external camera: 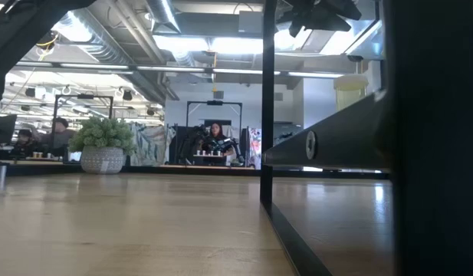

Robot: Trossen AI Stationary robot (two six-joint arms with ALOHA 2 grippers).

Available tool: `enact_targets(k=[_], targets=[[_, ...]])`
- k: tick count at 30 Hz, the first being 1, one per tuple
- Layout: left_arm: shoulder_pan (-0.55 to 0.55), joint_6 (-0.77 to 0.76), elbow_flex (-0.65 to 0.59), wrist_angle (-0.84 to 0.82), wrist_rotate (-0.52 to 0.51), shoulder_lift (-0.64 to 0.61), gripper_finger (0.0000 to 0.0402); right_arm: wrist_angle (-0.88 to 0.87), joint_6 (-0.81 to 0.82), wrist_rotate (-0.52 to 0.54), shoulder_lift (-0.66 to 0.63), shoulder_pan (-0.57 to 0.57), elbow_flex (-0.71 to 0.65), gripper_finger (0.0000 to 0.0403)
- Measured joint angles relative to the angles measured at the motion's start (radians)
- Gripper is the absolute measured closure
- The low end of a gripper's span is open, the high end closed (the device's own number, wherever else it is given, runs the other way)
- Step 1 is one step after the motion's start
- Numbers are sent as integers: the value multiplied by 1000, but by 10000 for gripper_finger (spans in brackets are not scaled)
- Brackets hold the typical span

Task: Pick and place medicine bottles onto shelf by color
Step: Put the orange pill bottle on the shelf aligned with the other orange pill bottles

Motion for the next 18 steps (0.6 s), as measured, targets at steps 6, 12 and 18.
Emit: enact_targets(k=[6, 12, 18], targets=[[0, 0, 0, 0, 0, 0, 250, -4, -1, 10, 72, 0, 0, 300], [0, 0, 0, 0, 0, 0, 250, -5, -1, 18, 113, 0, 0, 300], [0, 0, 0, 0, 1, 0, 250, -3, -3, 18, 150, 0, 0, 300]])
